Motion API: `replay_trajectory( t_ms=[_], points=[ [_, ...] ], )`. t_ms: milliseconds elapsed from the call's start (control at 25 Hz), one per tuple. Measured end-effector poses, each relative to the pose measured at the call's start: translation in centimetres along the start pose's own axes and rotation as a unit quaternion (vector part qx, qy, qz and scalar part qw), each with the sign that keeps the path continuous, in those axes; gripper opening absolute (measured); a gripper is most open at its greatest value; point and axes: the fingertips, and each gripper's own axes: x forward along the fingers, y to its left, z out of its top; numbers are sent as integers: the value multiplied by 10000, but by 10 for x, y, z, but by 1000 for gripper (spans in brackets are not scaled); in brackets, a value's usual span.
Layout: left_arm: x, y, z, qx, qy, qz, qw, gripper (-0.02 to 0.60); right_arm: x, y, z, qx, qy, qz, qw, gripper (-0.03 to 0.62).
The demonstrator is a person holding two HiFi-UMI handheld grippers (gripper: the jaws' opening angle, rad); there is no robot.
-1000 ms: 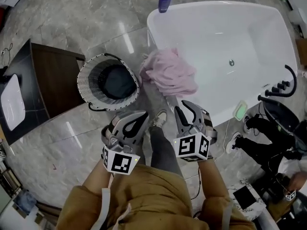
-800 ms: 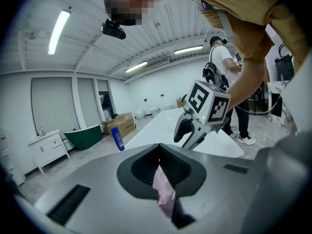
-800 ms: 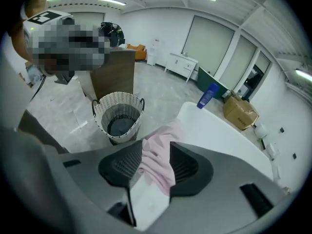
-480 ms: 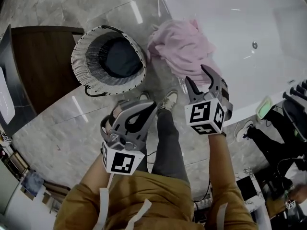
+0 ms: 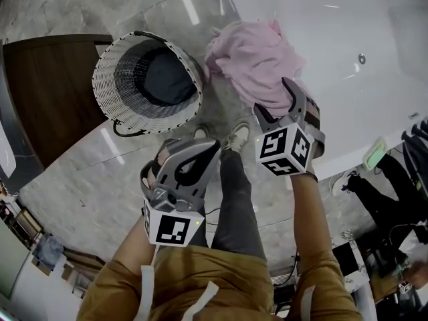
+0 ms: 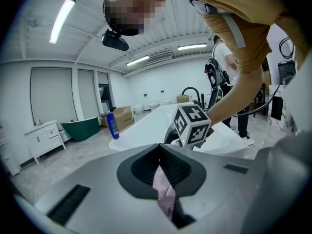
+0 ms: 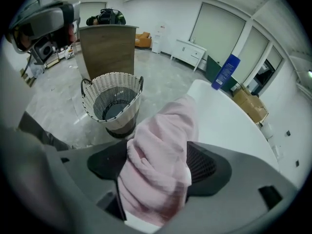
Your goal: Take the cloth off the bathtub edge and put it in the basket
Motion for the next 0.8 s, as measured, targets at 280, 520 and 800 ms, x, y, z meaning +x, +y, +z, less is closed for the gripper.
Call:
replay_trajectory(
  t_ms=[280,520,800],
  points=[
    [5,-3,-12,-133,107,29,9999,6,40,0,-10,-60,138,302,9994,403],
    [2,2,-23,-200,224,121,9995,6,49,-5,-5,298,-171,186,9992,406],
    [0,2,-19,-208,187,85,9996,6,32,-12,1,1021,-448,92,9937,303]
  ],
)
